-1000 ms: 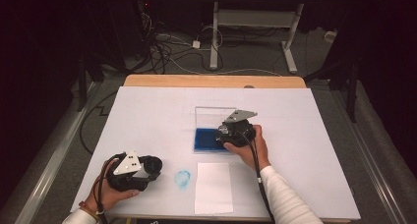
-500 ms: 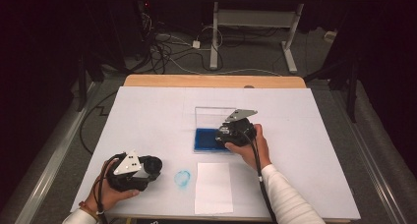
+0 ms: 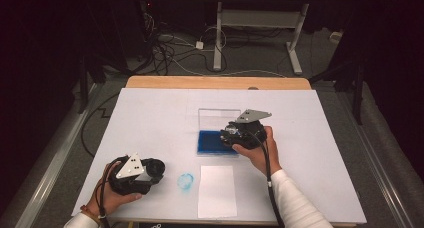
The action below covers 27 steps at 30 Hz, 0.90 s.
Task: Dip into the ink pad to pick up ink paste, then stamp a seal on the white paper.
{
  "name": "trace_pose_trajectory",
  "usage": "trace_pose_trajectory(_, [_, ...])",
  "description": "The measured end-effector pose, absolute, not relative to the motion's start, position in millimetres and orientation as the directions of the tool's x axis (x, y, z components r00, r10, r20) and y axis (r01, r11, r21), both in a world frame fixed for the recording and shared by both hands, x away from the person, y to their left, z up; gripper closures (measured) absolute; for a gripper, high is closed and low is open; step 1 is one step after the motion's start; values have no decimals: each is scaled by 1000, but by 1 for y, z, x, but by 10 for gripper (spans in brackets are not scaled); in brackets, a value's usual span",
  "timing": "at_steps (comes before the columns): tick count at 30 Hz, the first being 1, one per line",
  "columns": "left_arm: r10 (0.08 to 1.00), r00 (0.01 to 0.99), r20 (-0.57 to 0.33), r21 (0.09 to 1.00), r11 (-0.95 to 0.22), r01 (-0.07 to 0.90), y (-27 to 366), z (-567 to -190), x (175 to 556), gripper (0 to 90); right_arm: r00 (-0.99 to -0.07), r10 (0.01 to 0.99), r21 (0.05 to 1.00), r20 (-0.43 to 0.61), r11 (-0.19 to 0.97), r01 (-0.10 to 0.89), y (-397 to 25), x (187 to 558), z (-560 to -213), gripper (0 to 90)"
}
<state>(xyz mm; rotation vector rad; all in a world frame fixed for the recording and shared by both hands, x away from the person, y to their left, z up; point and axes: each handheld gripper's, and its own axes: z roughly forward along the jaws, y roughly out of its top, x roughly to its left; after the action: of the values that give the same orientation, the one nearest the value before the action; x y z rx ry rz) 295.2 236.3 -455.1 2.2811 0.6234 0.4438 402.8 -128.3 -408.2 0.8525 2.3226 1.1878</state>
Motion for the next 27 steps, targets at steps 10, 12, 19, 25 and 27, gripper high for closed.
trace_pose_trajectory(10, [542, 830, 133, 718, -630, 296, 232, -456, 296, 365, -768, 637, 861, -65, 425, 280, -136, 383, -383, 574])
trace_pose_trajectory(12, [539, 831, 135, 719, -630, 292, 231, -455, 296, 365, -773, 631, 862, -69, 428, 272, -136, 379, -380, 574])
trace_pose_trajectory(19, [529, 837, 143, 717, -638, 281, 227, -455, 295, 365, -786, 613, 875, -75, 418, 243, -138, 368, -369, 574])
trace_pose_trajectory(25, [525, 840, 136, 727, -629, 275, 222, -454, 295, 365, -799, 597, 881, -71, 412, 230, -136, 360, -365, 574])
trace_pose_trajectory(27, [527, 841, 120, 736, -615, 281, 217, -455, 296, 365, -807, 587, 882, -65, 412, 229, -135, 357, -365, 574])
